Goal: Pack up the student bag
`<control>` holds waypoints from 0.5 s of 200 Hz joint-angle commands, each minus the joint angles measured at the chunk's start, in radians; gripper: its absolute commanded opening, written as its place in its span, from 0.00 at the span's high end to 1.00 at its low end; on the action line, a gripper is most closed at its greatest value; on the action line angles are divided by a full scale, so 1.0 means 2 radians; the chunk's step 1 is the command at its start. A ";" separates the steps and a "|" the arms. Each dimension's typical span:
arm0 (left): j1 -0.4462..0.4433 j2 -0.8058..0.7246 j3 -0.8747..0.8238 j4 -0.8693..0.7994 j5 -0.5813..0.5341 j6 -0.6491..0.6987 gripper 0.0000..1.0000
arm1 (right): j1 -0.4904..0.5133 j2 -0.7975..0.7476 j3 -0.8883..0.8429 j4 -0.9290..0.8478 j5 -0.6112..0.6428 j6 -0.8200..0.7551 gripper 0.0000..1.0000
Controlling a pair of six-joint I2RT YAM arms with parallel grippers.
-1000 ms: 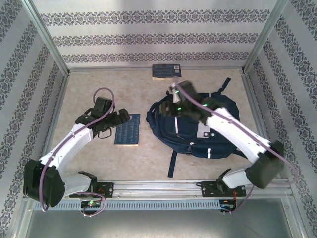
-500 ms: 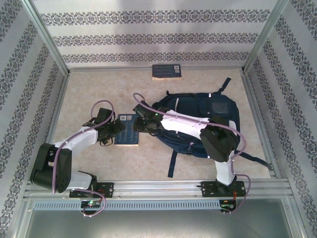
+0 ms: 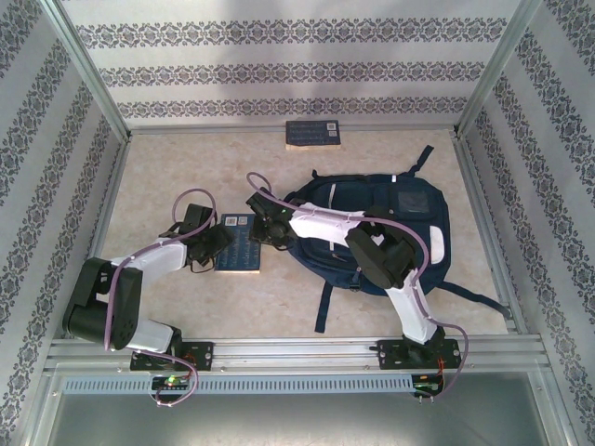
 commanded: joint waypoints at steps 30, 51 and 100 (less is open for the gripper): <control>0.001 0.030 -0.018 0.045 0.057 -0.008 0.44 | -0.001 0.016 -0.005 0.094 -0.103 0.003 0.63; 0.002 0.038 -0.018 0.049 0.071 -0.008 0.48 | -0.001 0.007 -0.012 0.116 -0.125 0.009 0.64; 0.001 0.040 -0.014 0.037 0.073 0.005 0.51 | 0.002 -0.030 -0.027 0.113 -0.122 -0.012 0.68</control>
